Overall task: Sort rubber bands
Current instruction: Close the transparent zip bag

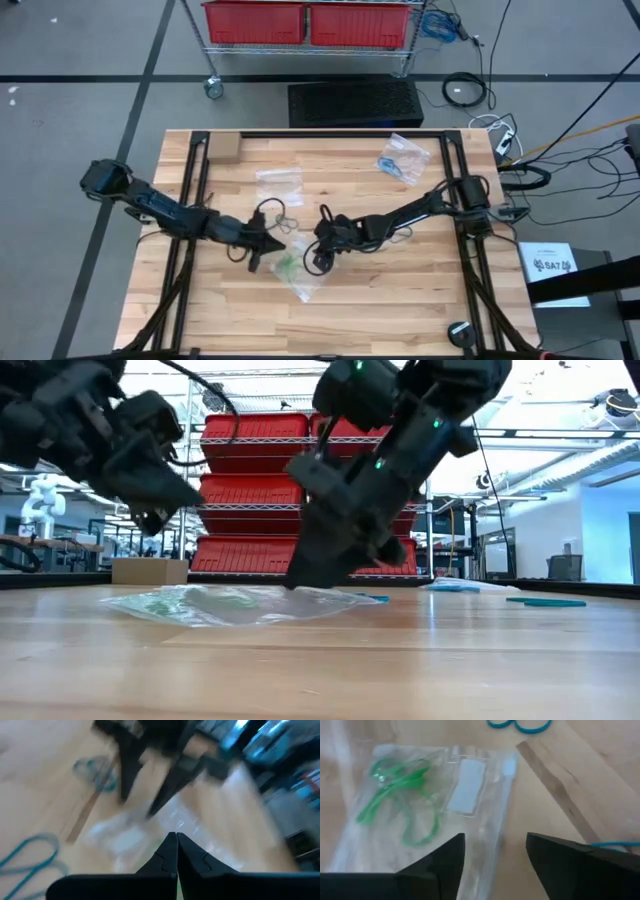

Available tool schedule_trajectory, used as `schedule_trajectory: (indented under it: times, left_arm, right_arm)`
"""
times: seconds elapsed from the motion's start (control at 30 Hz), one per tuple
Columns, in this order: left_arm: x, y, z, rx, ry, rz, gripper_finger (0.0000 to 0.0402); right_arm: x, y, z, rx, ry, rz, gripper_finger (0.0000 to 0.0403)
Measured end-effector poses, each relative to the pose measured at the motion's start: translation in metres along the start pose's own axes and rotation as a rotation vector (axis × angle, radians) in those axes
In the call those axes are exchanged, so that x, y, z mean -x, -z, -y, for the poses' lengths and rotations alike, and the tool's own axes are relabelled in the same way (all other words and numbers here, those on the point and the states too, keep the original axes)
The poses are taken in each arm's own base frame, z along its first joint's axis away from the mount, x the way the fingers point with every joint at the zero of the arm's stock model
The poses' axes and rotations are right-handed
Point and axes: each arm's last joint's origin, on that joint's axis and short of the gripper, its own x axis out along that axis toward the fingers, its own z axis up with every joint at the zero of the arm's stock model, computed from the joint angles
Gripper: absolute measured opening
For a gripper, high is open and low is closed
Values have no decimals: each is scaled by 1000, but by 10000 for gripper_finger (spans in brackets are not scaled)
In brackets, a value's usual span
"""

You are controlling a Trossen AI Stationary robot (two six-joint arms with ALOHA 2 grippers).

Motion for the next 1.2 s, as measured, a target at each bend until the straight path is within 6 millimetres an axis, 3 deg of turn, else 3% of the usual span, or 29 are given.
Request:
schedule_trajectory:
  times: [0.1, 0.2, 0.3, 0.43, 0.63, 1.0, 1.2]
  left_arm:
    - [12, 2, -5, 18, 75, 104, 2]
    - [19, 2, -8, 26, 118, 160, 2]
    - [20, 1, -9, 28, 129, 163, 2]
    - [20, -2, -12, 32, 122, 176, 7]
    - [20, -10, -18, 46, 72, 251, 49]
    - [21, -24, -17, 50, 104, 337, 144]
    - [14, -45, -4, 32, 232, 339, 161]
  right_arm:
    - [-9, 1, 3, -24, 2, 12, 207]
    - [-14, 1, 4, -22, 3, 30, 186]
    - [-15, 1, 4, 2, -1, 38, 130]
    - [-11, -1, 2, 80, -3, 50, 27]
    - [21, -12, -12, 221, -3, 128, 12]
    - [115, -22, -45, 376, 39, 317, 1]
    - [123, -22, -47, 396, 30, 328, 0]
